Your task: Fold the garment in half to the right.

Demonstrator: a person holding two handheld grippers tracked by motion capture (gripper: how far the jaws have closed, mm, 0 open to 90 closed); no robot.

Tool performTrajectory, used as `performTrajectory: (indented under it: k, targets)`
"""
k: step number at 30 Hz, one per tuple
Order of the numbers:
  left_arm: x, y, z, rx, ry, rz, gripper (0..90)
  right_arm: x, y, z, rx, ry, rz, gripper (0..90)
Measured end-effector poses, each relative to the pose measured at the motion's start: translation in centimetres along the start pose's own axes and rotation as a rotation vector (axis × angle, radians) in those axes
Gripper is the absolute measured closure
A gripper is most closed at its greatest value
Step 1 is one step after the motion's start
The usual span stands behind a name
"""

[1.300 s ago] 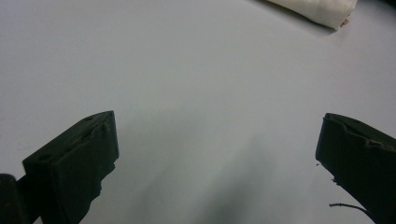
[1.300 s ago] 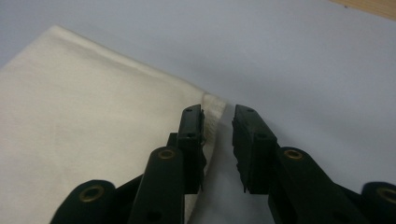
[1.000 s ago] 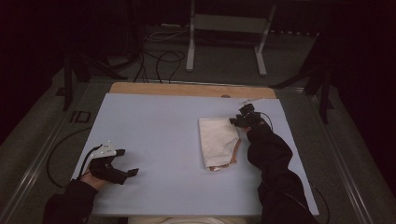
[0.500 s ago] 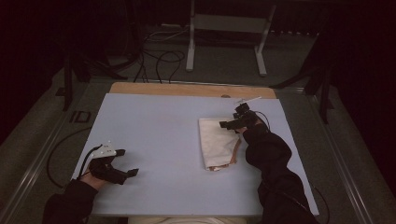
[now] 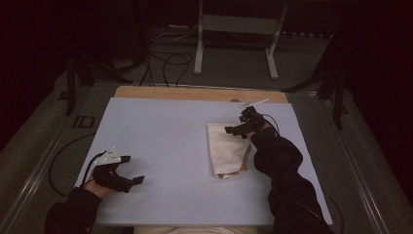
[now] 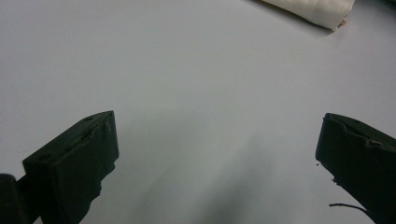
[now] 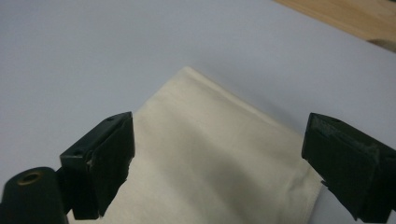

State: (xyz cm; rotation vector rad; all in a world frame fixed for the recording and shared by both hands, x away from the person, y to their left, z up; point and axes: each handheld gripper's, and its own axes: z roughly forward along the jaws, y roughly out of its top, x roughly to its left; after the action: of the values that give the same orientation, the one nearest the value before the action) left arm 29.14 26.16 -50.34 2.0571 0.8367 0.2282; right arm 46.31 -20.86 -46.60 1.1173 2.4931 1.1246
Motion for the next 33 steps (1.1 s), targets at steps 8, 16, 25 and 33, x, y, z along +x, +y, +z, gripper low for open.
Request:
performTrajectory:
  k: [8,16,25,33]
  targets:
    - [-0.1,0.0,-0.1,0.001,0.001,0.006,0.0,0.9,0.2,-1.3,-0.023,0.014,-0.025,9.7]
    - [-0.1,0.1,-0.1,0.004,0.0,0.011,0.0,1.8,-1.1,-2.5,-0.017,0.027,-0.069,9.7]
    - [-0.2,0.1,0.0,0.003,-0.001,0.01,0.0,2.2,-2.8,-4.0,-0.031,0.033,-0.065,9.7]
    - [-0.2,0.1,0.0,0.005,-0.001,0.013,0.0,2.9,-4.6,-5.4,-0.052,0.034,-0.073,9.7]
